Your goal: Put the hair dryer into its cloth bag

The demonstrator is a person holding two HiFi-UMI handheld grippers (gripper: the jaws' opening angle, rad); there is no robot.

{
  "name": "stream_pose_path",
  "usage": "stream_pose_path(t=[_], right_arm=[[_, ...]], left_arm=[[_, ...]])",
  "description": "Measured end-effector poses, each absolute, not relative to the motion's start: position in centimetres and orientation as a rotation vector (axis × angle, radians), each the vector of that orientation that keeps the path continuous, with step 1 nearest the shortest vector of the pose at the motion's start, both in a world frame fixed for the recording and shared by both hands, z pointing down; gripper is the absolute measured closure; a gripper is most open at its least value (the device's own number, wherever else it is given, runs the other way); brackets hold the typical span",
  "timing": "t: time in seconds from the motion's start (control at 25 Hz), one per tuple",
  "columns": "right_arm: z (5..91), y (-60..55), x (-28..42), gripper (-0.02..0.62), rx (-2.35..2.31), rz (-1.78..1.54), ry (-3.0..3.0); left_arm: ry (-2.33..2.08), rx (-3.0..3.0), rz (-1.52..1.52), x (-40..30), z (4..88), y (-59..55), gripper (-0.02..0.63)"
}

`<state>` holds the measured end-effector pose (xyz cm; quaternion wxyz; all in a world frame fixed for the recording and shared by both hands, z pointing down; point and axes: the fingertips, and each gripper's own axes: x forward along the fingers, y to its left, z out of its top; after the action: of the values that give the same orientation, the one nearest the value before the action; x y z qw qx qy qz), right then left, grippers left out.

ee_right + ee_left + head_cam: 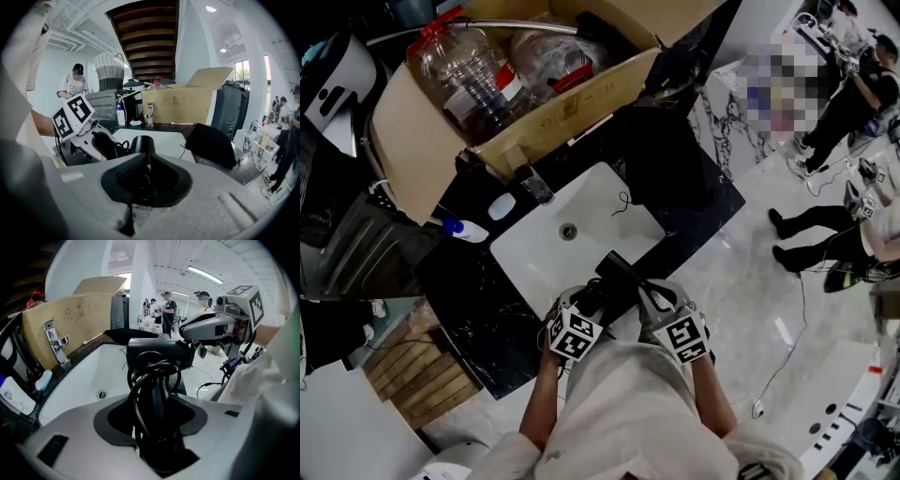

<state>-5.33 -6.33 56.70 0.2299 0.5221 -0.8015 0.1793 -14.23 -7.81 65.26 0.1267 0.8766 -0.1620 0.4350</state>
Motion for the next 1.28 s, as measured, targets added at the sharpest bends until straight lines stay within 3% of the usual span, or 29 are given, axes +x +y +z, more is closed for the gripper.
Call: stream_pose_path(t=[1.28], right_arm=[[56.6, -15.3, 10.6, 0.568, 1.095, 0.407, -2.418]], left_arm=[[-0.878, 2.304, 1.244, -2.2, 64.8, -13.2, 0.397]])
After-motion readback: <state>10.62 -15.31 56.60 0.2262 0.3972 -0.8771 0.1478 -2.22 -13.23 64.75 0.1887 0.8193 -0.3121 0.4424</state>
